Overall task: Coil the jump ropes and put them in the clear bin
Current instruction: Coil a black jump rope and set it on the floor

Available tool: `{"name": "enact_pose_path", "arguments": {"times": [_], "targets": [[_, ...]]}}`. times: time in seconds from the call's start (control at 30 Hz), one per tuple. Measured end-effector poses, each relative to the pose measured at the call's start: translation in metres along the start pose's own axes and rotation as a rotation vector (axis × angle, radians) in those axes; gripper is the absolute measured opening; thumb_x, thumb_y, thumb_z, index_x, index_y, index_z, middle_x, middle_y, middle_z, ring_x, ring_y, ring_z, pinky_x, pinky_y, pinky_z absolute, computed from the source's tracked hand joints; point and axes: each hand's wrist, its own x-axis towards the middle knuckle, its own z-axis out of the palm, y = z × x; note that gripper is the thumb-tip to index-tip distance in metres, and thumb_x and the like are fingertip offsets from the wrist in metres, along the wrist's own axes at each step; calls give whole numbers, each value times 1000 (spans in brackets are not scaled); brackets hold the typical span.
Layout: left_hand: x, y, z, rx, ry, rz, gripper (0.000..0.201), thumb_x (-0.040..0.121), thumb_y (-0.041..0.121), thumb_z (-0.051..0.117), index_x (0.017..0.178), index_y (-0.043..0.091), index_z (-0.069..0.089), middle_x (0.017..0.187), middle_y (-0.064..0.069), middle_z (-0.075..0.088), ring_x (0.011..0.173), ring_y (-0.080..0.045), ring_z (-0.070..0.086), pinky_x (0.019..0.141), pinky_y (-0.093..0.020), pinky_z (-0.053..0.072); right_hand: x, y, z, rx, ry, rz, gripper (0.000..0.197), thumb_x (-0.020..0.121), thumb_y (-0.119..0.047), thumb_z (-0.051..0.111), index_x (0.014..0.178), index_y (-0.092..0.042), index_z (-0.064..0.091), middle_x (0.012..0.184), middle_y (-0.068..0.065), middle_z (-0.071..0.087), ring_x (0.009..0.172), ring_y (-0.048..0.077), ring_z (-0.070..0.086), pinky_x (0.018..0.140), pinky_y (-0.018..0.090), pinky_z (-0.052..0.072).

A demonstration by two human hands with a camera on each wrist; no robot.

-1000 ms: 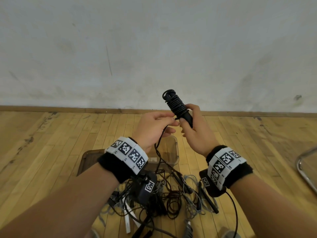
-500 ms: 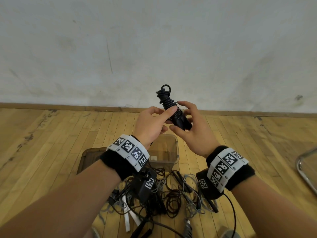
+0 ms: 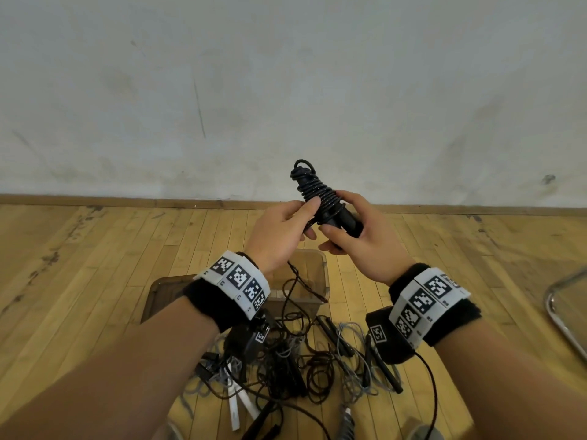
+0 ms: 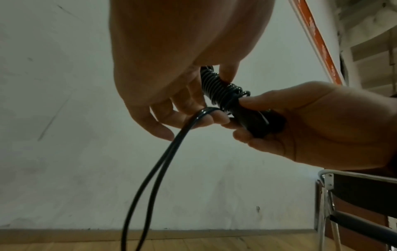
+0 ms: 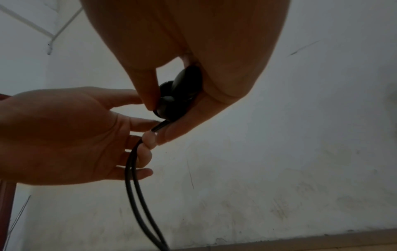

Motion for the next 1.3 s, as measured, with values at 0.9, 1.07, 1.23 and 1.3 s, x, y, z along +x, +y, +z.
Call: {"name": "enact_pose_path", "arguments": {"times": [0.9, 1.07, 1.23, 1.3], "targets": [[-6, 4, 5, -280, 65, -170, 42, 91, 52, 70, 110, 15, 71, 89, 0, 80, 75, -19, 77, 66, -29, 53, -1, 2, 12, -243, 5, -200, 36, 107, -15, 47, 141, -21, 40, 90, -14, 55, 77, -7, 60, 70, 14, 45], [-5, 6, 2, -308, 18, -107, 28, 98, 40, 65, 113, 17, 72, 97, 3, 80, 83, -16, 77, 68, -28, 53, 3, 5, 6, 22, -3, 66, 49, 100, -25, 63, 144, -26, 41, 111, 11, 68, 87, 27, 74, 77, 37, 63], [-4, 4, 2, -233, -82, -21, 23, 104, 34, 57, 118, 27, 74, 105, 1, 78, 90, -14, 72, 82, -30, 58, 2, 6, 4, -65, -54, 36, 21, 101, -24, 61, 120, -16, 60, 104, 0, 72, 86, 15, 74, 74, 30, 61], [-2, 3, 0, -212, -89, -27, 25, 104, 36, 57, 120, 24, 73, 103, 0, 78, 88, -16, 72, 82, -34, 62, 3, 11, 2, -126, 8, -5, 31, 98, -30, 65, 125, -16, 61, 107, -4, 72, 87, 15, 74, 80, 39, 62]]}}
